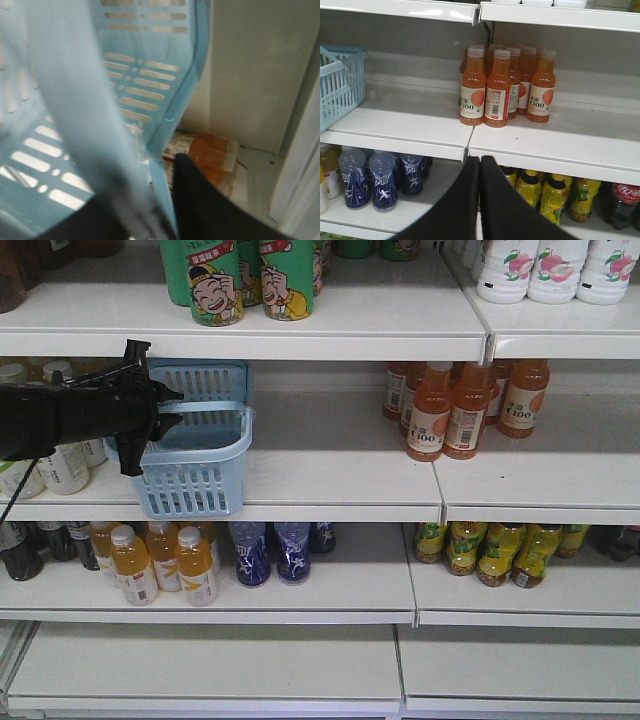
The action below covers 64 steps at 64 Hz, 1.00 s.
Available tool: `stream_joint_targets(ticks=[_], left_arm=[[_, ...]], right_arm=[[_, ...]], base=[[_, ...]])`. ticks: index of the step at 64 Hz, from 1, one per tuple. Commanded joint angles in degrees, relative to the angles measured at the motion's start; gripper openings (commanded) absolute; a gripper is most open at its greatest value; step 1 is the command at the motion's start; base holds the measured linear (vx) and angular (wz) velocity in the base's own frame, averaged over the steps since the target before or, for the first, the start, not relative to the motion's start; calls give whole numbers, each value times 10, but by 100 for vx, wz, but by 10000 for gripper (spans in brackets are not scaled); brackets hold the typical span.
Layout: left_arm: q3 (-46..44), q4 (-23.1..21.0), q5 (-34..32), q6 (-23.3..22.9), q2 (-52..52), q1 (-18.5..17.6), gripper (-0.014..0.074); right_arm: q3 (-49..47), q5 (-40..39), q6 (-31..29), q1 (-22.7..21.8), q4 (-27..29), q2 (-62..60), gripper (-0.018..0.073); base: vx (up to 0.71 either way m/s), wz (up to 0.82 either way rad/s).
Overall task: Place coke in basket with both arms
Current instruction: 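Grasp the basket handle with the left gripper and lift it off the shelf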
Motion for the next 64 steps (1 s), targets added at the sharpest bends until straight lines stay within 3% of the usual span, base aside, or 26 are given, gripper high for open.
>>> stream_joint_targets(ticks=[1, 8, 24, 39, 53, 57, 64], left_arm=[[-22, -108, 46, 110, -29, -2, -10], [-22, -113, 93, 146, -29, -2, -9], [-22, -84, 271, 149, -31, -2, -8], [-22, 44, 357, 124, -68, -2, -8], [-13, 243, 404, 40, -126, -16, -8], [12, 260, 407, 42, -145, -34, -8], [74, 248, 396, 72, -175, -61, -8]], right_arm=[[5, -44, -1, -1, -2, -7, -10], [5, -44, -1, -1, -2, -7, -10], [5, -44, -1, -1, -2, -7, -10], [5, -44, -1, -1, -2, -7, -10], [5, -44, -1, -1, -2, -7, -10], [5, -44, -1, -1, -2, -7, -10], [5, -44, -1, -1, -2, -7, -10]], base=[[0, 0], [0, 0], [0, 0], [0, 0], [0, 0], [0, 0], [0, 0]])
